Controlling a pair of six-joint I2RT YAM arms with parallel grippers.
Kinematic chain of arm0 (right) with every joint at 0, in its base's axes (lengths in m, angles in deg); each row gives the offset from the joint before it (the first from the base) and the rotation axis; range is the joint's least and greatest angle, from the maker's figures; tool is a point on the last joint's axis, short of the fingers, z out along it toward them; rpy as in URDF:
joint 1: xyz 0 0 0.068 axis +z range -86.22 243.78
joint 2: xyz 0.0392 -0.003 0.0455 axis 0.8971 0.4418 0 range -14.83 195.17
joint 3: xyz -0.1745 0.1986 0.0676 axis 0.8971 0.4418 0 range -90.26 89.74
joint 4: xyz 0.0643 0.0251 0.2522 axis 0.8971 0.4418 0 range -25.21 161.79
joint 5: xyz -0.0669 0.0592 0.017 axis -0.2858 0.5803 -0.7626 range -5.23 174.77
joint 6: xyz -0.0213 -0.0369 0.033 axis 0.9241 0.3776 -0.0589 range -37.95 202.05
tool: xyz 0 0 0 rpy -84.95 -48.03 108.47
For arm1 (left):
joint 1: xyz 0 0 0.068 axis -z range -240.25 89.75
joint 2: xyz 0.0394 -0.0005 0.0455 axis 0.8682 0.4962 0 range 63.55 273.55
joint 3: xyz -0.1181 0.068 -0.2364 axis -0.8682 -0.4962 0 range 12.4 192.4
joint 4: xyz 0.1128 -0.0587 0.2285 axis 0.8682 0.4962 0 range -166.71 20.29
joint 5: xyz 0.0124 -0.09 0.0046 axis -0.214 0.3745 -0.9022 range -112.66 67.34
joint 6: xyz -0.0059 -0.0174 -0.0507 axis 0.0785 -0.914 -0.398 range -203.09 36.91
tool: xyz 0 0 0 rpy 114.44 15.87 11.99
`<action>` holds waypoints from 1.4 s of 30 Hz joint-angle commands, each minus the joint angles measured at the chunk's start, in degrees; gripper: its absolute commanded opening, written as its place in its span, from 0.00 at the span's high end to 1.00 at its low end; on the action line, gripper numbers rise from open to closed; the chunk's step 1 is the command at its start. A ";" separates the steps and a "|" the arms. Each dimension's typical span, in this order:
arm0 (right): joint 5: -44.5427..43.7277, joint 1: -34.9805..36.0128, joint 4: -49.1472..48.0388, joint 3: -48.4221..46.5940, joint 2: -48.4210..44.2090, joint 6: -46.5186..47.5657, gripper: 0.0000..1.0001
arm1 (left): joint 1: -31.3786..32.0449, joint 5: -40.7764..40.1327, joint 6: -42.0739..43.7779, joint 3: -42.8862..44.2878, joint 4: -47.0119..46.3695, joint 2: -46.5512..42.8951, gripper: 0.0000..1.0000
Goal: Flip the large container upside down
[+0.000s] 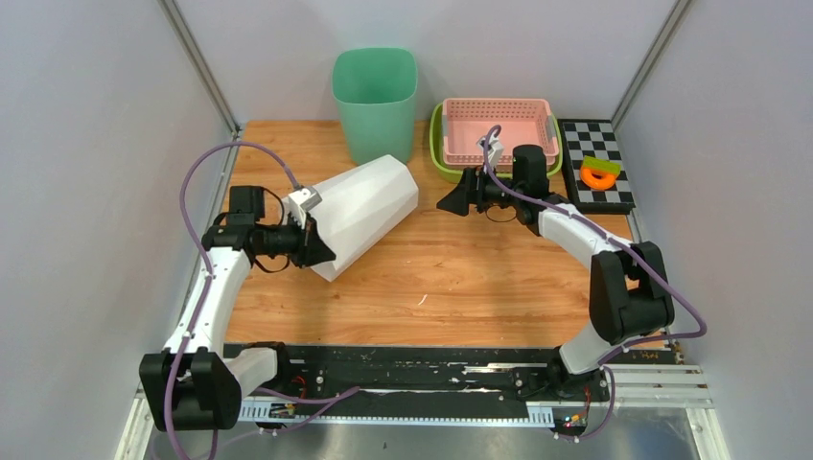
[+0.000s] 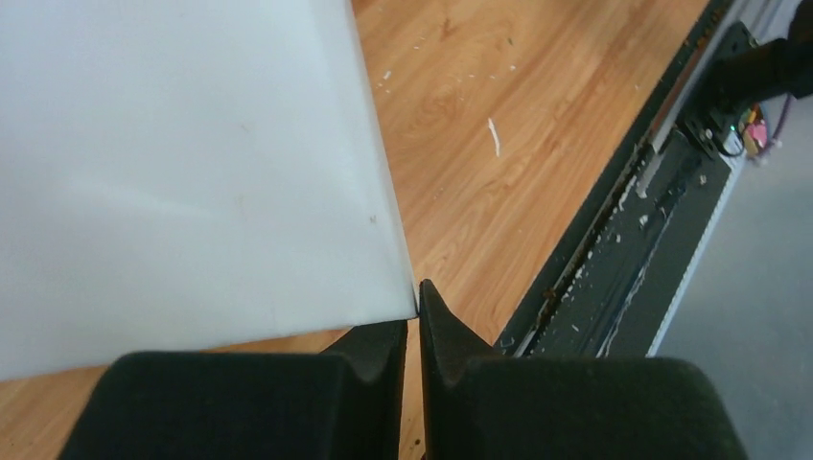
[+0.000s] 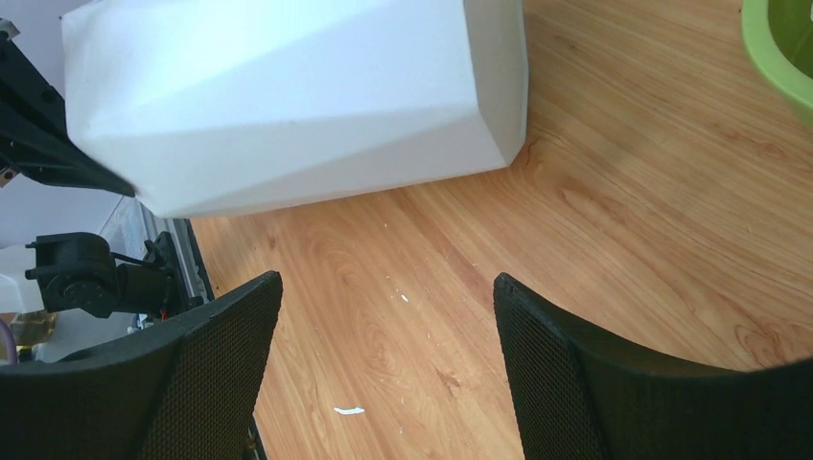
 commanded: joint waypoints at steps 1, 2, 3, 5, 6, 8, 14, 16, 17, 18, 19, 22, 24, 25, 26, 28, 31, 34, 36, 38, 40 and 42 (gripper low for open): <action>0.58 0.78 -1.15 -0.13 -2.10 0.83 0.16 | -0.19 8.12 13.41 2.76 10.35 -0.87 0.92; 0.74 0.78 -1.19 -0.06 -2.21 0.81 0.16 | -0.24 8.38 14.92 3.08 11.54 -0.92 0.92; 0.83 0.78 -1.26 0.03 -2.35 0.88 0.16 | -0.26 8.41 16.32 3.32 12.79 -1.12 0.88; 0.93 0.78 -1.29 0.19 -2.56 1.03 0.16 | -0.25 8.02 19.16 3.94 15.07 -1.43 0.77; 0.96 0.78 -1.36 0.24 -2.58 1.03 0.16 | -0.27 7.71 20.11 4.16 16.25 -1.59 0.76; 1.05 0.78 -1.45 0.34 -2.59 1.02 0.16 | -0.25 6.38 20.88 4.44 17.14 -1.88 0.72; 1.15 0.78 -1.36 -0.08 -2.06 0.88 0.16 | -0.28 2.46 19.83 4.59 16.67 -3.75 0.35; 1.15 0.78 -0.80 -0.61 -1.93 0.97 0.16 | -0.29 0.93 16.61 4.51 14.64 -4.70 0.23; 1.10 0.79 -0.32 -1.14 -1.85 1.23 0.16 | -0.25 0.54 16.01 4.71 14.31 -5.18 0.19; 0.94 0.78 0.50 -1.81 -1.69 1.53 0.16 | -0.27 0.43 15.77 5.02 14.37 -5.75 0.14; 0.70 0.73 1.39 -2.61 -1.44 1.88 0.16 | -0.25 0.44 15.66 5.41 14.62 -6.40 0.07; 0.21 0.78 4.73 -6.04 -0.08 3.19 0.16 | -0.32 0.38 15.23 6.26 15.03 -7.83 0.00; -0.17 0.78 6.22 -9.33 1.40 3.88 0.16 | -0.30 -0.23 14.14 6.25 14.05 -8.41 0.00; -0.46 0.80 6.99 -10.99 2.19 4.07 0.16 | -0.32 -0.91 13.12 6.10 13.13 -8.64 0.00; -0.64 0.82 7.75 -13.00 3.29 4.15 0.16 | -0.29 -1.65 11.59 6.00 12.25 -8.77 0.00; -0.78 0.78 9.66 -17.37 5.93 3.57 0.16 | -0.26 -2.80 9.87 5.90 11.01 -8.92 0.00; -0.71 0.78 10.72 -23.46 10.28 1.39 0.16 | -0.32 -2.64 8.21 6.13 10.34 -9.00 0.00; -0.30 1.10 10.71 -29.00 15.26 -0.78 0.16 | -0.25 -1.80 7.29 6.45 10.23 -8.83 0.00; -0.09 1.40 10.75 -32.33 18.18 -1.84 0.16 | -0.25 -1.42 7.03 6.28 9.99 -8.45 0.00; 0.12 1.71 10.71 -35.40 20.84 -2.88 0.16 | -0.31 -1.38 7.23 5.81 9.68 -7.83 0.00; 0.45 1.96 10.67 -37.30 23.31 -3.94 0.16 | -0.25 -1.55 7.12 5.21 8.94 -7.18 0.00; 1.11 2.21 10.14 -38.44 25.53 -5.02 0.16 | -0.31 -1.72 6.93 4.59 8.15 -6.48 0.00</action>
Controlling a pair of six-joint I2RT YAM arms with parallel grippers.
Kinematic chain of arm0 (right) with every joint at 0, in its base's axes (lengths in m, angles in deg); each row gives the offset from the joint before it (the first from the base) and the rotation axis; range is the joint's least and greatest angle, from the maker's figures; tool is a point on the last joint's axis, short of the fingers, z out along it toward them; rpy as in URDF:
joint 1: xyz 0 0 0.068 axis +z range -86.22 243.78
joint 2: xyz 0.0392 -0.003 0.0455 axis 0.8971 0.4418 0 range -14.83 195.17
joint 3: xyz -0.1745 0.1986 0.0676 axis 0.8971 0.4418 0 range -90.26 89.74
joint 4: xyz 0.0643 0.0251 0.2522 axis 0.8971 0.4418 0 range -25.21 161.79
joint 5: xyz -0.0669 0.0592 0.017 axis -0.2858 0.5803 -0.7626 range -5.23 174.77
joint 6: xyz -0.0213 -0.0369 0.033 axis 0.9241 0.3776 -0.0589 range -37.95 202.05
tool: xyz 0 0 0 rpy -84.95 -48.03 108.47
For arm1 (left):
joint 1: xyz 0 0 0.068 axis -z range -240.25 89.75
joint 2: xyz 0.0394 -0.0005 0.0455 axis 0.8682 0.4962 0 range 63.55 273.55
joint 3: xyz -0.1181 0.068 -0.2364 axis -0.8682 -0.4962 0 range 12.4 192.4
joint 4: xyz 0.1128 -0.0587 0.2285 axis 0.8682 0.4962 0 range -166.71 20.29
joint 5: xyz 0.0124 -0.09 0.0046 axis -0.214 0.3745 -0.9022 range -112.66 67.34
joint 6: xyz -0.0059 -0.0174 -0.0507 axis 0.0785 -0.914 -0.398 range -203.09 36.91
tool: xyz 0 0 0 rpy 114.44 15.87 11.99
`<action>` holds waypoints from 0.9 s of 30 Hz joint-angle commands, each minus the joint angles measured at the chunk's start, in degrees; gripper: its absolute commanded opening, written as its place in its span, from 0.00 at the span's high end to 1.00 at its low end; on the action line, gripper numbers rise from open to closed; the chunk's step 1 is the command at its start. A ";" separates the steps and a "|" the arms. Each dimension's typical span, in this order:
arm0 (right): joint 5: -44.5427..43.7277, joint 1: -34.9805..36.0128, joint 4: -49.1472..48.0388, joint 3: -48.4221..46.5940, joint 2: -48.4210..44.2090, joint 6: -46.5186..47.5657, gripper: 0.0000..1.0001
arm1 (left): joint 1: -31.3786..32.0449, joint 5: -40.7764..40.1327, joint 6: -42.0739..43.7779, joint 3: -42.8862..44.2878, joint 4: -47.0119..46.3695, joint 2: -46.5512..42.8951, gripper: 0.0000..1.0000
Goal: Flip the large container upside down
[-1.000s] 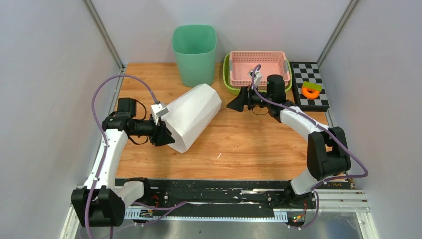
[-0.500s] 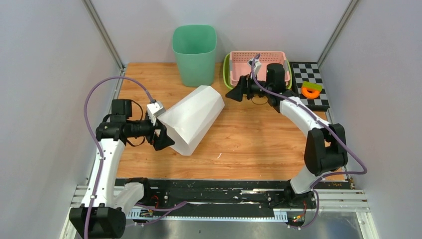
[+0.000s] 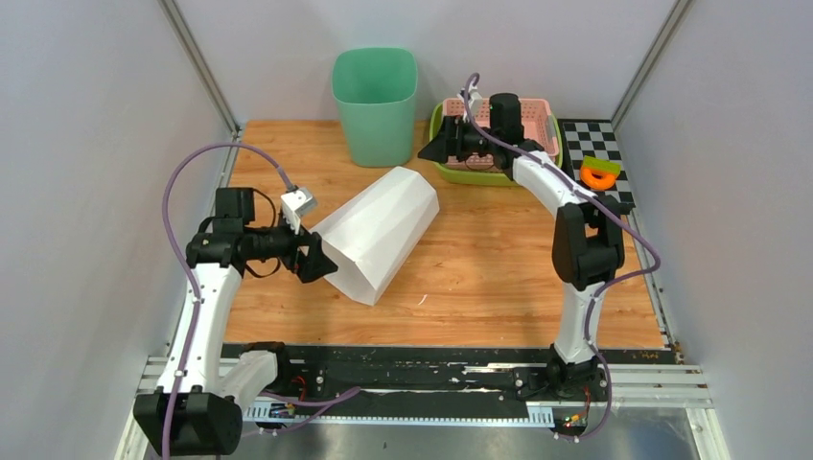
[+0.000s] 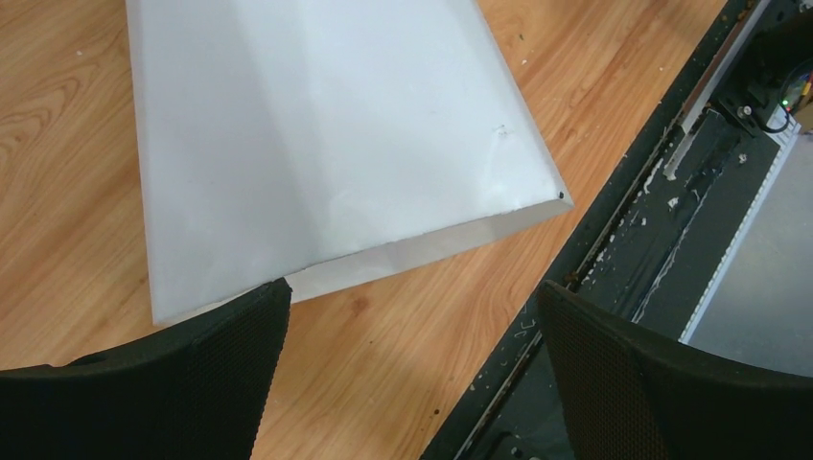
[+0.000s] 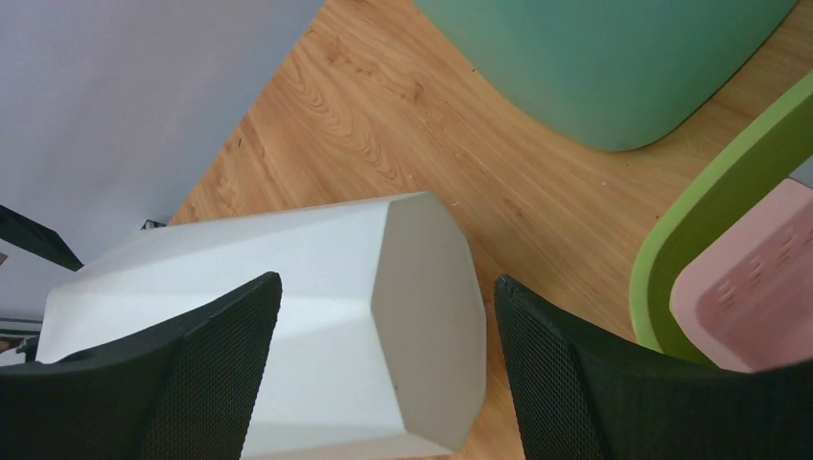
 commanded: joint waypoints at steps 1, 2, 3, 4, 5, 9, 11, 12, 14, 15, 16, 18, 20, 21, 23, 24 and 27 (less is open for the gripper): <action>1.92 1.61 0.80 -3.98 4.40 -3.89 0.16 | -0.26 0.28 -0.83 -0.63 -2.80 1.52 0.00; 2.36 1.73 0.77 -4.41 5.40 -4.32 0.16 | -0.25 0.17 -0.66 -0.66 -2.96 1.86 0.00; 2.94 1.90 0.76 -4.85 6.21 -4.72 0.16 | -0.27 0.04 -0.44 -0.59 -3.02 2.24 0.00; 3.59 2.13 0.76 -5.38 7.25 -5.08 0.17 | -0.30 -0.04 -0.31 -0.50 -3.12 2.44 0.00; 4.43 2.33 0.76 -5.78 7.94 -5.33 0.17 | -0.30 -0.03 -0.25 -0.49 -3.34 2.72 0.00; 8.44 3.57 0.84 -5.72 8.91 -6.09 0.19 | -0.26 -0.24 -0.76 -0.81 -4.74 3.39 0.00; 10.27 4.11 0.77 -4.11 8.02 -6.15 0.19 | -0.28 -0.78 -1.19 -1.04 -5.83 3.69 0.00; 10.91 4.25 0.57 -2.73 7.32 -6.04 0.19 | -0.27 -1.20 -1.66 -1.24 -6.60 3.85 0.00; 11.45 4.36 -0.27 0.54 5.31 -6.06 0.19 | -0.25 -2.23 -2.55 -1.44 -8.28 4.33 0.00; 11.49 4.36 -0.43 2.31 4.10 -5.99 0.19 | -0.25 -2.62 -2.87 -1.53 -9.09 4.73 0.00; 11.54 4.36 -0.54 4.01 2.95 -5.75 0.19 | -0.30 -2.98 -3.23 -1.54 -9.84 5.19 0.00; 11.47 4.36 -0.63 7.51 -0.32 -5.53 0.19 | -0.25 -3.25 -3.72 -1.34 -11.15 6.35 0.00; 11.64 4.36 -0.88 10.90 -3.13 -5.63 0.19 | -0.27 -3.17 -4.19 -0.92 -12.27 7.60 0.00; 11.58 4.36 -0.91 12.44 -4.59 -5.61 0.19 | -0.26 -2.94 -4.47 -0.74 -12.95 8.30 0.00; 11.49 4.36 -0.62 15.88 -7.67 -5.19 0.19 | -0.29 -2.26 -5.07 -0.37 -14.26 9.78 0.01; 11.22 4.36 0.08 16.97 -9.19 -4.60 0.19 | -0.29 -1.52 -5.18 -0.09 -14.85 10.54 0.01; 10.15 4.36 3.18 20.08 -13.85 -1.33 0.19 | -0.26 0.48 -5.57 0.65 -16.28 13.22 0.02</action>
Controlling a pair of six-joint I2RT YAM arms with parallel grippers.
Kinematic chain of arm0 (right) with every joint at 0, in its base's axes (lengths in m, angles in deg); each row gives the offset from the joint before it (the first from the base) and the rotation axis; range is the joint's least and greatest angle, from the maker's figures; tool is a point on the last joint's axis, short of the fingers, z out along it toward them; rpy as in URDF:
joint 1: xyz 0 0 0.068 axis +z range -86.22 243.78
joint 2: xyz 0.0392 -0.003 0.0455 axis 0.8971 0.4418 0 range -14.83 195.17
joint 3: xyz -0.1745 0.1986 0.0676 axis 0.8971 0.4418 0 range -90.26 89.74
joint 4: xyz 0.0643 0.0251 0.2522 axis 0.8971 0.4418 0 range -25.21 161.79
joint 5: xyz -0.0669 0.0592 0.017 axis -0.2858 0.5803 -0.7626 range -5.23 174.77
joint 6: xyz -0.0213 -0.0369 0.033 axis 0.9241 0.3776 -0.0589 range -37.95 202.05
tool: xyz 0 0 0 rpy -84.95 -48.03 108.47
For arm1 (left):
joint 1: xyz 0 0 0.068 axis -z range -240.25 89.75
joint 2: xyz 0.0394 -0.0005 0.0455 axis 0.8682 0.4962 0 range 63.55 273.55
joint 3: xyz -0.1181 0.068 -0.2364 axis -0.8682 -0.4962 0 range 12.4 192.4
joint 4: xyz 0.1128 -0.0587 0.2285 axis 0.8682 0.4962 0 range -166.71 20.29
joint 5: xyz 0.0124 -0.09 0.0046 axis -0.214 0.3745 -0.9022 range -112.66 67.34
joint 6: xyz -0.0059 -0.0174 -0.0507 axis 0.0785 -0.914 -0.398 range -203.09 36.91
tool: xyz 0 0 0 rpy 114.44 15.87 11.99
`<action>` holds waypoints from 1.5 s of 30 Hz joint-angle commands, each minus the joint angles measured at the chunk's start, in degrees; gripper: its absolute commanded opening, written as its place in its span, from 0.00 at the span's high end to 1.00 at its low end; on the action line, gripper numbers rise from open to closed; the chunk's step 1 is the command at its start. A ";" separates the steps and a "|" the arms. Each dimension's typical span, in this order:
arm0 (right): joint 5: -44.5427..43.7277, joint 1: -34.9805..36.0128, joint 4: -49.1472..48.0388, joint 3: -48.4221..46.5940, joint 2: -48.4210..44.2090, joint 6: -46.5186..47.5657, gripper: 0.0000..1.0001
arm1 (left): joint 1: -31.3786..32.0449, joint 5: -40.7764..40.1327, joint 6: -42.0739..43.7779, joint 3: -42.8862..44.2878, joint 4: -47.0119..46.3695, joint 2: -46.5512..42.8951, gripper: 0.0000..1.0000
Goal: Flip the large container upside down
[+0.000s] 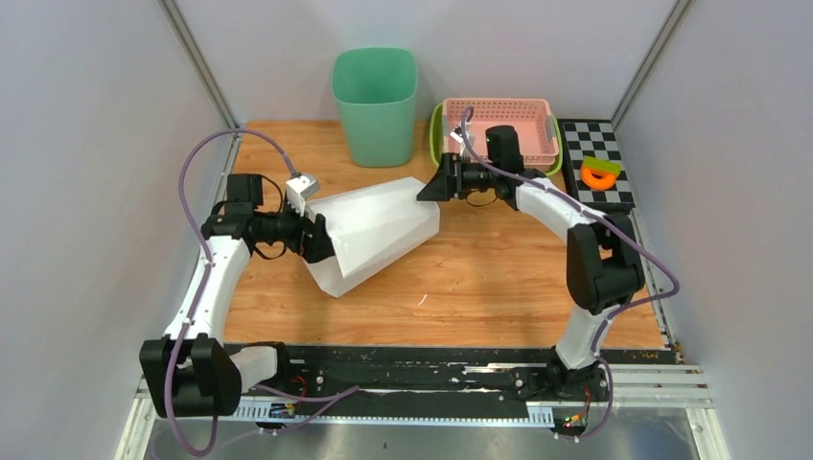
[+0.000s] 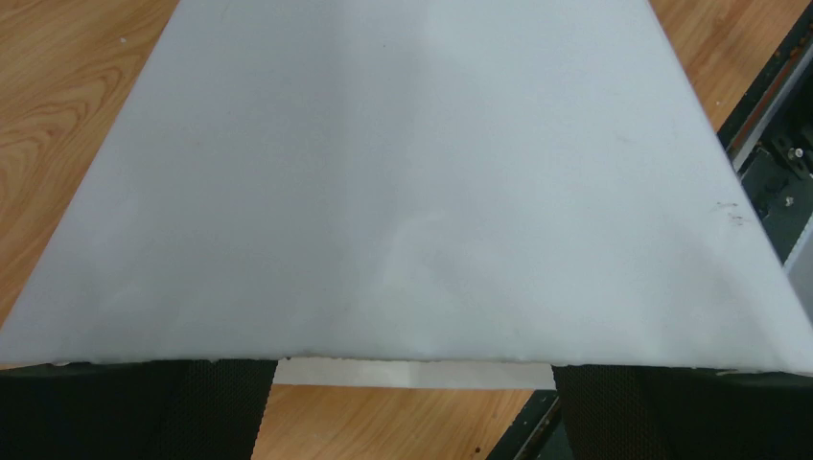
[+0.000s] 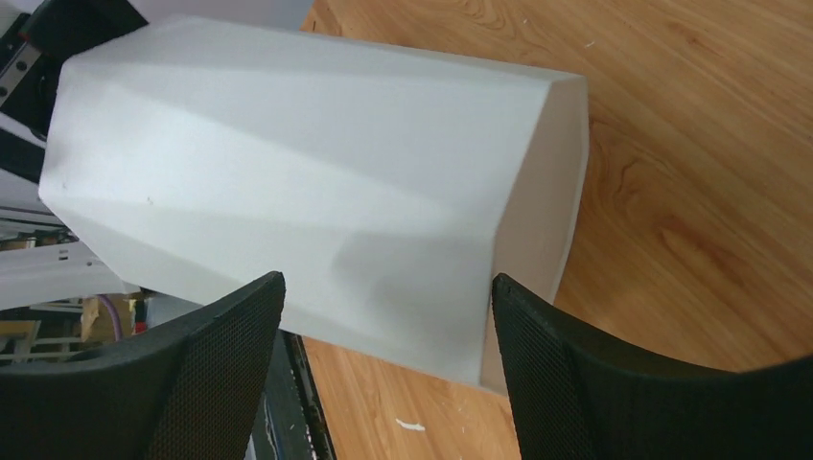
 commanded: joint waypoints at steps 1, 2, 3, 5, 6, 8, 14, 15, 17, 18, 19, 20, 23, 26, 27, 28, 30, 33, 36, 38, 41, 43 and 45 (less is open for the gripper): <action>2.76 0.97 4.82 4.29 -7.88 3.59 0.19 | -0.16 3.68 -1.48 1.81 -5.54 3.73 0.02; 2.73 0.97 6.04 5.36 -9.21 4.33 0.19 | -0.15 4.16 -1.08 2.12 -5.53 4.66 0.02; 2.59 0.97 6.37 6.51 -10.36 4.81 0.19 | -0.20 4.48 -0.38 2.43 -5.41 5.63 0.03; 2.12 0.97 6.89 8.28 -12.21 5.73 0.19 | -0.20 4.46 1.63 2.91 -4.68 7.67 0.03; 1.90 0.97 7.35 8.87 -12.92 6.30 0.18 | -0.20 4.37 3.23 3.11 -4.13 8.56 0.03; 0.98 0.97 7.83 9.59 -14.05 7.35 0.18 | -0.19 4.40 6.75 3.41 -2.24 10.31 0.04; 0.13 0.01 9.58 9.75 -16.66 8.45 0.18 | -0.22 3.07 14.56 2.42 1.17 13.63 0.04; -0.35 -0.58 9.79 10.06 -17.62 8.83 0.17 | -0.21 1.46 14.17 2.08 0.24 13.86 0.04; -1.60 -1.71 9.97 11.14 -19.62 9.64 0.17 | -0.17 -1.69 11.88 1.00 -3.68 13.82 0.04; -1.99 -2.32 10.03 11.77 -20.51 9.96 0.16 | -0.22 -2.97 9.39 0.38 -6.07 13.81 0.04; -2.29 -3.08 10.01 12.37 -21.29 10.08 0.16 | -0.15 -3.99 7.88 -0.02 -8.19 13.88 0.03; -2.25 -3.88 10.01 12.95 -21.84 10.14 0.16 | -0.17 -4.60 6.26 -0.30 -10.24 14.10 0.03; -1.84 -5.94 10.17 14.58 -22.58 10.28 0.16 | -0.17 -5.13 1.26 0.55 -14.93 15.66 0.03; -1.81 -7.56 10.21 16.34 -22.89 11.14 0.16 | -0.10 -4.33 -3.33 2.52 -18.52 17.60 0.03; -1.99 -8.00 10.18 16.85 -23.00 11.32 0.16 | -0.05 -3.82 -4.65 3.35 -19.42 18.34 0.04; -2.10 -8.39 10.07 17.21 -23.05 11.52 0.16 | -0.04 -3.25 -5.80 4.36 -19.94 19.24 0.04; -2.19 -9.25 9.79 18.11 -23.35 11.82 0.16 | 0.38 -2.41 -7.63 6.51 -20.43 20.78 0.05; -2.57 -10.19 8.64 19.39 -23.92 11.92 0.16 | 1.96 -3.00 -9.11 9.06 -20.46 22.19 0.05; -2.70 -10.27 7.04 20.78 -23.96 11.48 0.16 | 2.40 -3.71 -10.84 9.99 -20.86 21.99 0.05; -2.00 -10.25 6.02 21.38 -23.63 10.91 0.16 | 4.50 -5.00 -12.11 10.16 -21.94 21.45 0.06; -1.31 -10.28 5.63 21.57 -23.28 10.60 0.15 | 6.39 -8.63 -11.93 11.11 -22.78 21.40 0.05; -1.02 -10.28 4.95 22.02 -23.37 10.57 0.16 | 7.80 -10.37 -12.30 11.94 -23.38 22.11 0.05; -0.85 -10.28 4.68 22.97 -23.78 10.61 0.15 | 9.00 -11.35 -13.28 13.14 -23.97 23.52 0.05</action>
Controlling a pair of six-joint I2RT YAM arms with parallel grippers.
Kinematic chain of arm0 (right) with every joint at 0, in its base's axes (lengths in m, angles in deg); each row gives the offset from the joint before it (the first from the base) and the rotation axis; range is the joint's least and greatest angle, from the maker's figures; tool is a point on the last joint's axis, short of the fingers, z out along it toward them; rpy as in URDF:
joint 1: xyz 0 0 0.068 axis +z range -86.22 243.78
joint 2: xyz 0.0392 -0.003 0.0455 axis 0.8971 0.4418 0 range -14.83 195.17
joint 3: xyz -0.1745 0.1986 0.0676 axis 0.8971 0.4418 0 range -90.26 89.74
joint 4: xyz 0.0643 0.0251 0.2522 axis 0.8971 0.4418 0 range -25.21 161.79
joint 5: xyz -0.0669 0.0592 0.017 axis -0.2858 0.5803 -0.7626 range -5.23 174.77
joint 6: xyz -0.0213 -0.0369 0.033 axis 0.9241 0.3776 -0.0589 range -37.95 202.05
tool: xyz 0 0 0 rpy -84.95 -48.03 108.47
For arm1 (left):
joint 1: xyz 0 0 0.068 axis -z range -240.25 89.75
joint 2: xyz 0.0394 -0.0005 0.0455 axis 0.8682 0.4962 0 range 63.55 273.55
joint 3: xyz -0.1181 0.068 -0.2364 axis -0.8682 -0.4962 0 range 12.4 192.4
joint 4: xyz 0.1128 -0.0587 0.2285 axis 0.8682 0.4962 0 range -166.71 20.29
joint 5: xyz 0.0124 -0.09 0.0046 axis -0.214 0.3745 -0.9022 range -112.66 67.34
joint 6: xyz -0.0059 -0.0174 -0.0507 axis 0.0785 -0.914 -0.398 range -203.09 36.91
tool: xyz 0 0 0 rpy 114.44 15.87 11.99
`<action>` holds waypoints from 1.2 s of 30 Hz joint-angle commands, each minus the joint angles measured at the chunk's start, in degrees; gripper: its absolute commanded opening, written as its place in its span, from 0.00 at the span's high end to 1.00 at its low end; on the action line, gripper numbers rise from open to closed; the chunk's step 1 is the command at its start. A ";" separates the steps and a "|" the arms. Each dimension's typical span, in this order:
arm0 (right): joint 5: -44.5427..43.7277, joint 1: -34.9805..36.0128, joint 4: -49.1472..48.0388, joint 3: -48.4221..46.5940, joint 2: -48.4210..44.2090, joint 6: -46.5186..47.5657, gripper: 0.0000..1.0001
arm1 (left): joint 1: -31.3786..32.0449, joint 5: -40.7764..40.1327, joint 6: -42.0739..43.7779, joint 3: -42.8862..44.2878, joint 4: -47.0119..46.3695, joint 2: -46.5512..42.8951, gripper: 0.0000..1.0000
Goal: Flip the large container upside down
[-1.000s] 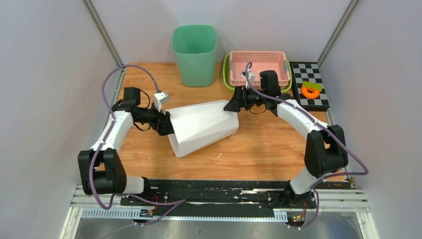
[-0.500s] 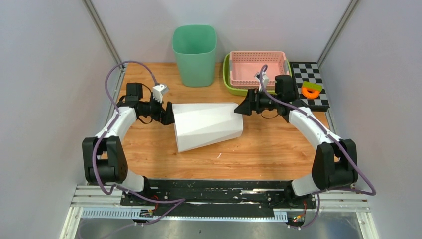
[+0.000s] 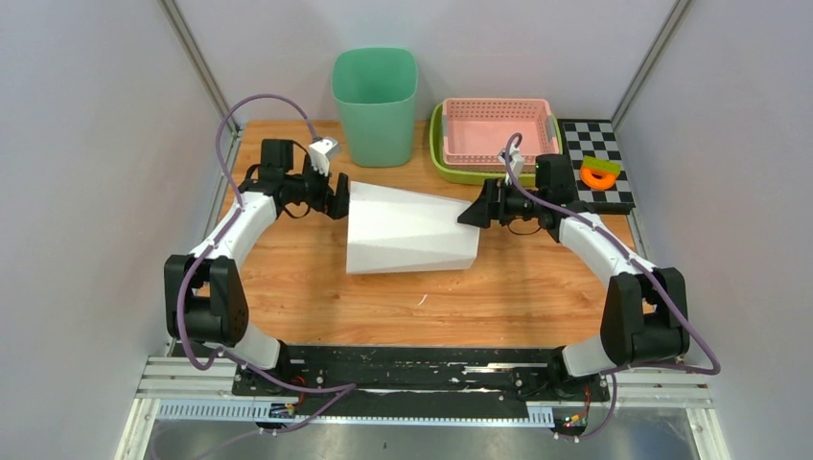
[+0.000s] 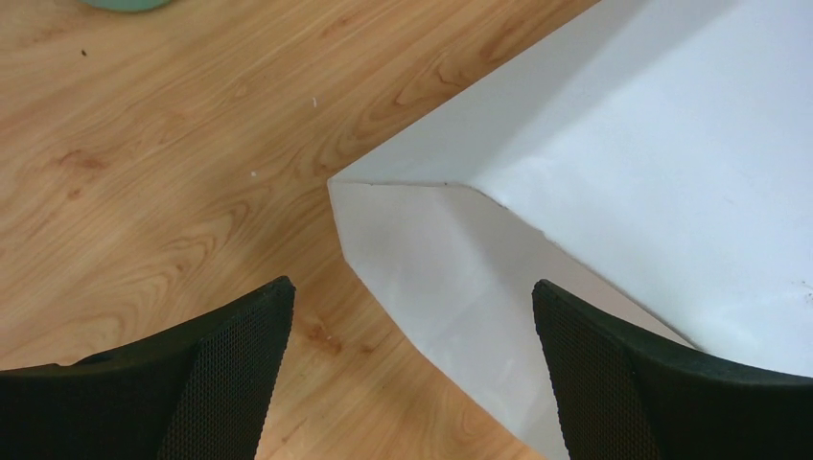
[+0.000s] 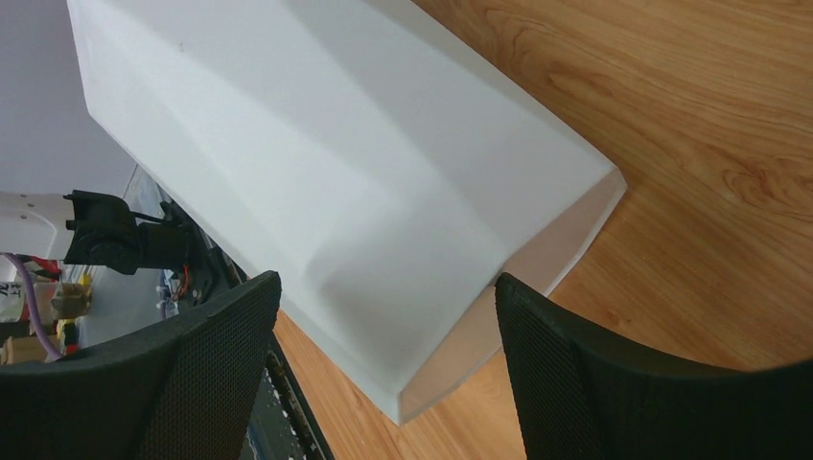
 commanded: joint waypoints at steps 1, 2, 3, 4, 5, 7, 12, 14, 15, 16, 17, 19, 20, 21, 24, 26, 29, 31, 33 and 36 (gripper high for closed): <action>2.50 -0.37 -3.66 2.07 -1.43 0.22 0.16 | 3.02 -3.25 -3.06 3.75 -3.21 2.15 0.05; 2.61 -0.37 -4.40 2.42 -1.68 0.24 0.15 | 3.16 -3.27 -4.05 4.13 -3.87 2.73 0.05; 2.88 -0.37 -4.79 2.77 -1.87 0.24 0.15 | 3.16 -3.24 -5.12 4.35 -5.04 2.95 0.05; 3.25 -0.37 -5.08 3.00 -2.12 0.26 0.15 | 3.17 -3.46 -5.94 4.22 -6.13 2.95 0.05; 3.75 -0.37 -5.34 3.11 -2.34 0.31 0.15 | 3.18 -3.68 -6.44 3.92 -7.79 2.73 0.05; 4.76 -0.37 -6.11 3.52 -2.87 0.26 0.15 | 3.19 -3.88 -6.50 2.85 -8.71 1.85 0.04; 6.34 -0.37 -8.31 4.82 -3.62 -0.33 0.15 | 3.13 -7.32 -3.09 1.18 -3.69 -0.82 0.04; 6.18 -0.37 -8.24 4.81 -3.63 -0.19 0.15 | 3.13 -10.92 -2.71 0.58 -1.74 -2.06 0.03; 6.05 -0.37 -8.24 4.88 -3.66 -0.07 0.15 | 3.13 -12.23 -2.57 0.55 -0.36 -2.49 0.03; 6.00 -0.37 -8.16 4.84 -3.69 0.00 0.15 | 3.13 -13.30 -2.46 0.62 0.97 -2.96 0.02; 5.81 -0.37 -8.15 4.84 -3.64 0.02 0.15 | 3.14 -14.23 -2.59 0.63 1.89 -3.42 0.02; 5.56 -0.37 -8.07 5.01 -3.70 0.14 0.15 | 3.06 -15.71 -2.84 0.60 3.62 -4.33 0.01; 5.52 -0.37 -8.06 5.09 -3.87 0.22 0.15 | 3.04 -16.57 -3.09 0.57 4.49 -4.79 0.01; 5.45 -0.37 -8.02 5.18 -4.01 0.23 0.15 | 3.04 -17.21 -3.28 0.62 5.39 -5.25 0.01; 5.30 -0.46 -7.97 5.40 -4.37 0.52 0.15 | 2.46 -19.25 -3.81 0.92 7.84 -6.75 0.00; 5.30 -0.46 -8.04 5.50 -4.53 0.68 0.15 | 1.63 -20.12 -4.31 1.11 9.54 -7.89 0.00; 5.11 -0.46 -8.02 5.54 -4.44 0.70 0.15 | -0.36 -19.82 -5.18 1.77 11.24 -9.77 0.00; 5.10 -0.45 -7.98 5.59 -4.34 0.79 0.15 | -1.71 -18.62 -5.37 1.93 11.80 -11.11 0.00; 4.93 -0.46 -7.93 5.63 -4.32 0.83 0.15 | -2.70 -16.77 -5.25 2.08 12.49 -12.46 0.00; 4.28 -0.51 -7.57 5.57 -4.48 1.16 0.15 | -3.37 -13.05 -4.83 2.31 14.00 -14.52 0.00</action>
